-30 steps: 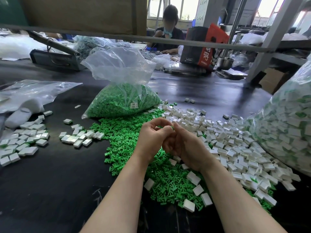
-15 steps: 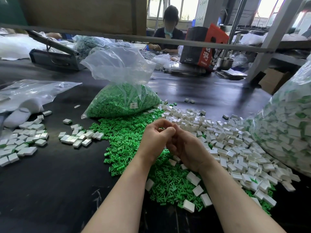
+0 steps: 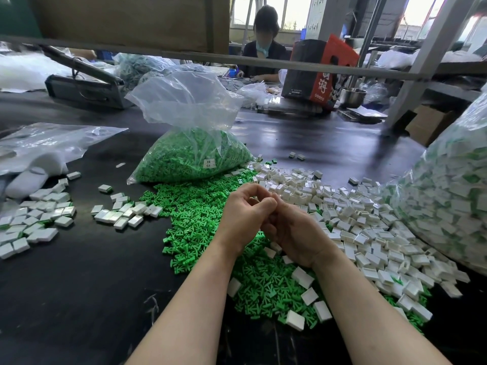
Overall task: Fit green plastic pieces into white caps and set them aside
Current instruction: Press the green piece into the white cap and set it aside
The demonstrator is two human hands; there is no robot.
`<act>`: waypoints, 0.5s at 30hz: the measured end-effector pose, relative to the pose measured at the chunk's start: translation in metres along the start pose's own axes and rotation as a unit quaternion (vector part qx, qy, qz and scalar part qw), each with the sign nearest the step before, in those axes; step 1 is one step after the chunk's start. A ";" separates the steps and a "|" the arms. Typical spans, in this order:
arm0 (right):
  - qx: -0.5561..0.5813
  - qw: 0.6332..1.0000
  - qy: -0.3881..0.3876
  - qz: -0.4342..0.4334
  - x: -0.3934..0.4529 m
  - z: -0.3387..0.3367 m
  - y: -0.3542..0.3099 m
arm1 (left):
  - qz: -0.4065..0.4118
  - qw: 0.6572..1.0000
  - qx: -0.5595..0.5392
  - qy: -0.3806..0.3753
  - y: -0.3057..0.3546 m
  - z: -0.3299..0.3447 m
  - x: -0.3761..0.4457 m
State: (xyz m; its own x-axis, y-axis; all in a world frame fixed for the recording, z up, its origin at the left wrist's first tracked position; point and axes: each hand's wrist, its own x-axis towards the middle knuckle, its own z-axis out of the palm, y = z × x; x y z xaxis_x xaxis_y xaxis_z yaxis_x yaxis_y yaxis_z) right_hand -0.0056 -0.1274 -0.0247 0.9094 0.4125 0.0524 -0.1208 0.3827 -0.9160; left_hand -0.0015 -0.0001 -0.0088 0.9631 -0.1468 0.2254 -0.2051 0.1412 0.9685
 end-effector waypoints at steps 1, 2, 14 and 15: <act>0.000 1.000 0.000 0.000 0.000 0.000 0.000 | 0.003 1.000 0.003 0.000 0.000 0.000 0.000; -0.002 1.000 0.000 0.000 0.000 0.000 0.000 | 0.003 1.000 0.003 0.000 0.000 0.000 0.000; -0.013 1.000 -0.002 0.005 0.001 0.002 -0.001 | -0.001 1.000 0.011 0.002 0.001 0.000 0.000; -0.017 1.000 0.006 0.002 0.001 0.004 -0.001 | -0.002 1.000 0.010 0.003 0.001 0.000 0.001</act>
State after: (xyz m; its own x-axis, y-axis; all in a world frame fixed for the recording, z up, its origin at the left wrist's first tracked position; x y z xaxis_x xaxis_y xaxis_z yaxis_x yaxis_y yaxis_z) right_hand -0.0060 -0.1242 -0.0228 0.9136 0.4043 0.0436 -0.1115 0.3521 -0.9293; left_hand -0.0010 0.0001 -0.0078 0.9647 -0.1420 0.2218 -0.2053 0.1216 0.9711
